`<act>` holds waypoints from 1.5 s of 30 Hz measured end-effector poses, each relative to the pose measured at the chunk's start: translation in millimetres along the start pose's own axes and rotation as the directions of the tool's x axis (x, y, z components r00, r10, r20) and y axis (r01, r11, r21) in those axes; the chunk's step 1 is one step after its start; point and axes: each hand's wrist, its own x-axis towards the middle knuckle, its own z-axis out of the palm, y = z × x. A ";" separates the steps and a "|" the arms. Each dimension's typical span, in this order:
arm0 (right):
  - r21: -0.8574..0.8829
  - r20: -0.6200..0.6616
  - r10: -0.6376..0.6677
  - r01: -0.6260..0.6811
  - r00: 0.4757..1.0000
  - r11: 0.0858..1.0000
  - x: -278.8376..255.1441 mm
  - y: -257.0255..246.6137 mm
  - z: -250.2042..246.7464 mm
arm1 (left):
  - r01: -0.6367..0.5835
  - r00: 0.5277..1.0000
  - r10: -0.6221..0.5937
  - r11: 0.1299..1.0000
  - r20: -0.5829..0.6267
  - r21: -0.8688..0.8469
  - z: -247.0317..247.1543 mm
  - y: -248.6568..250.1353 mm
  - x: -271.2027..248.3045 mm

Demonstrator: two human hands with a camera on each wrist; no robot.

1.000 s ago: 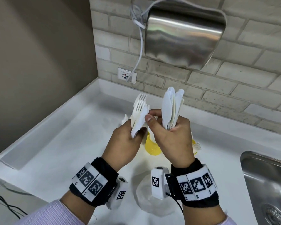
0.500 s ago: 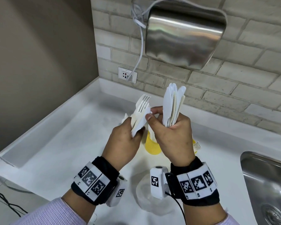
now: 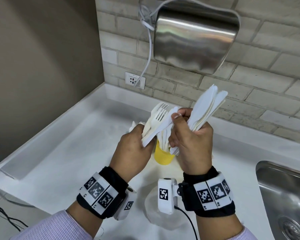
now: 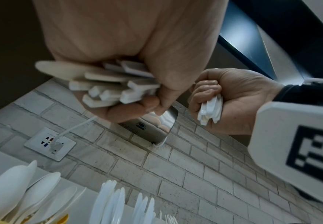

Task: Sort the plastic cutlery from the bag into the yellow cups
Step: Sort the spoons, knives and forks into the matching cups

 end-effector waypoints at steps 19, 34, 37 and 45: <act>-0.263 0.004 -0.054 0.053 0.999 0.963 -2.4 5.5 -2.5 | 0.003 1.000 -0.002 0.999 -0.024 0.050 -7.3 7.4 0.2; 0.685 -0.106 0.379 -0.209 0.919 0.698 14.5 -13.7 -18.3 | 0.384 0.921 -0.257 0.725 0.292 -0.571 -17.2 11.9 3.9; 0.691 -0.135 0.349 -0.164 0.927 0.704 18.0 -10.7 -19.9 | 0.466 0.880 -0.231 0.585 0.414 -0.664 -19.1 15.4 4.6; 0.300 -0.158 -0.156 0.198 0.975 0.933 9.7 -23.6 1.1 | 0.597 0.802 -0.220 0.315 0.555 -0.738 -19.0 24.2 5.3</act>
